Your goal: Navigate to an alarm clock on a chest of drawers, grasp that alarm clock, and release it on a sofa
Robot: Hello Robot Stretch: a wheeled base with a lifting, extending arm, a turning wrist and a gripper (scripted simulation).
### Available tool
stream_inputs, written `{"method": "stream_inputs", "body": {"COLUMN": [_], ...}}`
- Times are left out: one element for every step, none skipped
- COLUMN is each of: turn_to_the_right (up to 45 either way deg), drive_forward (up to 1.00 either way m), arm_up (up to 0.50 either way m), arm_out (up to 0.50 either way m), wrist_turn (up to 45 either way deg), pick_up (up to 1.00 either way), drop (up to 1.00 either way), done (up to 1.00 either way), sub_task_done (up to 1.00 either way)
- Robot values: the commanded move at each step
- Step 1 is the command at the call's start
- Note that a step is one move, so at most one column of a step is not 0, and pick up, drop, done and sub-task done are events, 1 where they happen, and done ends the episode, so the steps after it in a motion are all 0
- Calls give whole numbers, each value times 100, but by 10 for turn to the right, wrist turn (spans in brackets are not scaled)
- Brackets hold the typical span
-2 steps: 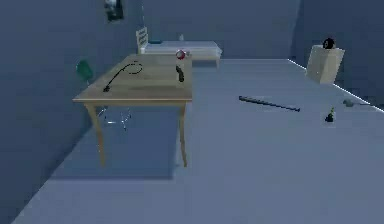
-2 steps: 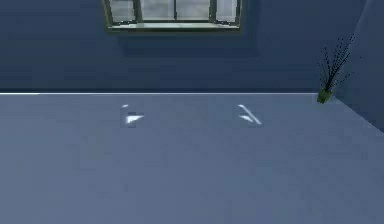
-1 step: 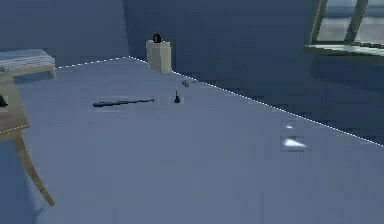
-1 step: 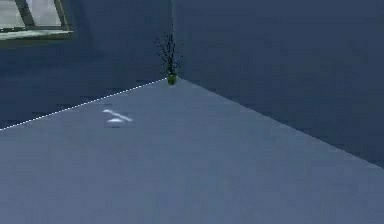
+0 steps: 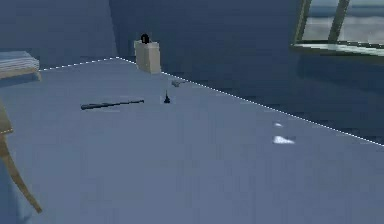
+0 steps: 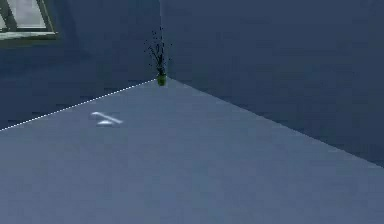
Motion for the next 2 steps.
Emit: {"method": "stream_inputs", "body": {"turn_to_the_right": [0, 0], "drive_forward": [100, 100], "arm_up": [0, 0], "arm_out": [0, 0], "wrist_turn": [0, 0], "pick_up": [0, 0], "drop": [0, 0], "done": [0, 0], "sub_task_done": [0, 0]}}
